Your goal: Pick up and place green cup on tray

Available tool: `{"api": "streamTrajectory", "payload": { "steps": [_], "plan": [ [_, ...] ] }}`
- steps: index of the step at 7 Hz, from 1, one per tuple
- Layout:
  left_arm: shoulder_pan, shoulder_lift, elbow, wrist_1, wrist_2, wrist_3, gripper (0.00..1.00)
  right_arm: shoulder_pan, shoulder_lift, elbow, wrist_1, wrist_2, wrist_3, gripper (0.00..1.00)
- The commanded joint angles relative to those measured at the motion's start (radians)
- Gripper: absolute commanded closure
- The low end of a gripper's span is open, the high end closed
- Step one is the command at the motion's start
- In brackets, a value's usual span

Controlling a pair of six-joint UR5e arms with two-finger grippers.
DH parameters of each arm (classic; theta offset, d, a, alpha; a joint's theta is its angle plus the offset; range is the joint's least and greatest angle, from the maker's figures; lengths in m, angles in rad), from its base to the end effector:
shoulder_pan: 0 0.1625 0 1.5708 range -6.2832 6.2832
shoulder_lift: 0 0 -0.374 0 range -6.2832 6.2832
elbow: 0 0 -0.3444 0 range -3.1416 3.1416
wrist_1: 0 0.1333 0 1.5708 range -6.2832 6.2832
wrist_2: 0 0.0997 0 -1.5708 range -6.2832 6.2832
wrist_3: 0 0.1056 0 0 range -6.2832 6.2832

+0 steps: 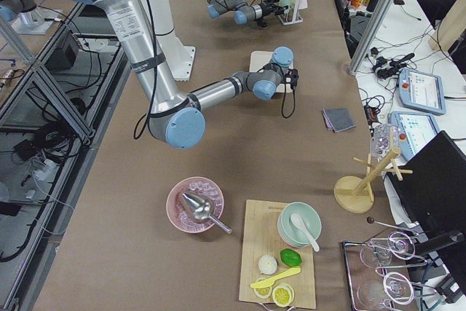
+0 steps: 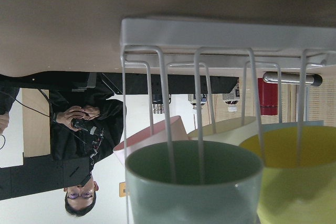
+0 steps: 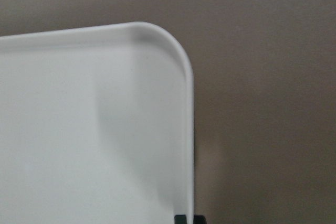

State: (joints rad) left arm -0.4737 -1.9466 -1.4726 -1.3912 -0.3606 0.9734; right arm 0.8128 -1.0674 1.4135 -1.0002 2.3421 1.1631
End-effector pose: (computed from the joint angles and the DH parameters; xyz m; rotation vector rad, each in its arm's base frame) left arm 0.4026 -0.4672 0.4433 0.1868 -1.4003 1.7168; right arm -0.3864 -0.4950 0.3402 -0.0875 -1.1159 0.0087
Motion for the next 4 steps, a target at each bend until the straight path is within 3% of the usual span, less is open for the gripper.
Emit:
{"api": "streamTrajectory", "payload": {
  "steps": [1, 4],
  "plan": [
    [0.0, -0.002, 0.046, -0.049, 0.0, 0.002, 0.02, -0.056, 0.075, -0.051, 0.0, -0.043, 0.026, 1.0],
    [-0.009, 0.0, 0.051, -0.051, 0.0, 0.005, 0.02, -0.089, 0.075, -0.036, 0.011, -0.015, 0.035, 1.0]
  ]
}}
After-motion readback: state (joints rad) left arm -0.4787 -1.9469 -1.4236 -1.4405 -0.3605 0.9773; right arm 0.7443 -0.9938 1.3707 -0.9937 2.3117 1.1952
